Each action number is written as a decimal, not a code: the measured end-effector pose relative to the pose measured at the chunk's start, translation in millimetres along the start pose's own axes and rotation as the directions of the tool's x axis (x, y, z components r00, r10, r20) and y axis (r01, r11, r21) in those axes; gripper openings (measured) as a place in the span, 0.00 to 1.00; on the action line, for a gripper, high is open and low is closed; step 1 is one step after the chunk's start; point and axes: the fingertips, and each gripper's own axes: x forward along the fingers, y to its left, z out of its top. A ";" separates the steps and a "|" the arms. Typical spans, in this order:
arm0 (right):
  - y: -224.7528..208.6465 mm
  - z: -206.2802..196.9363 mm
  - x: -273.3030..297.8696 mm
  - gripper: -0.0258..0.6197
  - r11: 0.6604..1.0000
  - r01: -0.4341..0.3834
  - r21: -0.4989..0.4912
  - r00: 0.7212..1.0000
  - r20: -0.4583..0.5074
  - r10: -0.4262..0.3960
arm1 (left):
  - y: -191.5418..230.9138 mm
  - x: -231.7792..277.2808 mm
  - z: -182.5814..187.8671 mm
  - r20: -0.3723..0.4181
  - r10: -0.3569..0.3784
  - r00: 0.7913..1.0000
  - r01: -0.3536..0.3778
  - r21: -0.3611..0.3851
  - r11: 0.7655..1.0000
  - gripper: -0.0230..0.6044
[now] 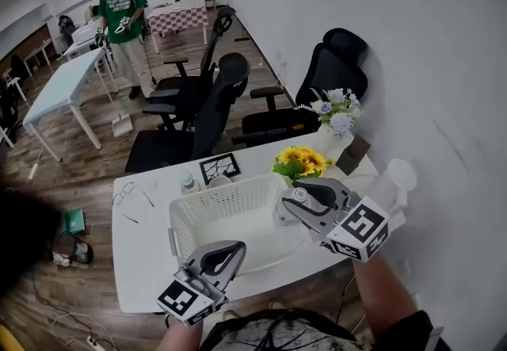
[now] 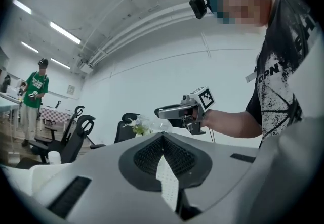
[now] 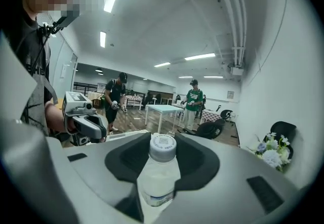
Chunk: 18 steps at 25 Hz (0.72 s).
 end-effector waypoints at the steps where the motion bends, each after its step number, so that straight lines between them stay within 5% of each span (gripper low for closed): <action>1: -5.6 -0.4 -10.1 0.29 1.000 0.020 0.018 1.000 0.007 -0.020 | -4.9 7.0 0.4 -0.003 -0.025 1.000 0.025 0.002 1.000 0.05; 6: -16.1 10.0 -52.8 0.29 0.995 0.078 0.069 0.994 0.069 -0.082 | -26.5 35.7 0.9 -0.017 -0.130 0.991 0.130 0.013 0.991 0.05; 11: -25.6 21.7 -88.2 0.29 0.990 0.140 0.014 0.988 0.063 -0.141 | -43.4 58.3 2.8 -0.017 -0.182 0.983 0.182 0.011 0.983 0.05; 18: -58.6 -19.4 -135.7 0.29 0.970 0.235 0.059 0.971 0.020 -0.236 | -66.4 92.8 -0.8 -0.028 -0.223 0.974 0.224 0.011 0.975 0.05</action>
